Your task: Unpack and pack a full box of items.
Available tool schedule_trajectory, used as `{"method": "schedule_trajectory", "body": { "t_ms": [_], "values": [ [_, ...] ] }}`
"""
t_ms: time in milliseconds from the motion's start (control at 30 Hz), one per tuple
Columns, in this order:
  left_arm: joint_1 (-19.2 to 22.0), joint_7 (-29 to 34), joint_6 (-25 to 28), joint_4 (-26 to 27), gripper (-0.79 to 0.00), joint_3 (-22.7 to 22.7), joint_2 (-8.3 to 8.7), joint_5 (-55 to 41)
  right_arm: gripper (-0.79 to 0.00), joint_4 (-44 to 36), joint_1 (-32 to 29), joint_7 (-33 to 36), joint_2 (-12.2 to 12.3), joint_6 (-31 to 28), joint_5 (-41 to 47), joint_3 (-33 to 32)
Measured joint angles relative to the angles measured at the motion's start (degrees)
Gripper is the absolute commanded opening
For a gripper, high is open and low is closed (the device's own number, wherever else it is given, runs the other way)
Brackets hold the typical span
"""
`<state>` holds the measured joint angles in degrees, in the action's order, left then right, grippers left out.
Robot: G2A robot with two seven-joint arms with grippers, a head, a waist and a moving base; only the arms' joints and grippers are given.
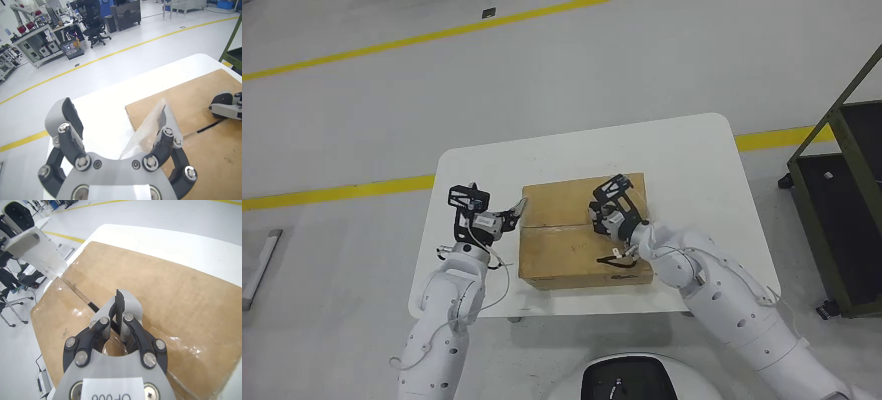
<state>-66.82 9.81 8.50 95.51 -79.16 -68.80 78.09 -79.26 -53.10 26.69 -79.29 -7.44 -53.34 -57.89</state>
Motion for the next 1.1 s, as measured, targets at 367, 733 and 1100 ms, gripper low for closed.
{"method": "schedule_trajectory", "body": {
  "t_ms": [367,733,1100],
  "values": [
    [-0.9,0.4,2.1,6.8,0.0,1.4,-0.11,0.3,-0.785,-1.6,-0.9,-0.6,0.1,0.5,3.5,-2.6],
    [1.0,-0.4,3.5,8.7,0.0,7.6,-0.87,2.7,-0.785,-11.4,-7.7,2.0,2.3,4.3,-1.3,-11.4],
    [2.0,0.0,6.0,9.4,0.0,15.4,-1.87,5.3,-0.65,-22.4,-18.0,2.6,4.5,6.5,0.0,-25.9]
  ]
}}
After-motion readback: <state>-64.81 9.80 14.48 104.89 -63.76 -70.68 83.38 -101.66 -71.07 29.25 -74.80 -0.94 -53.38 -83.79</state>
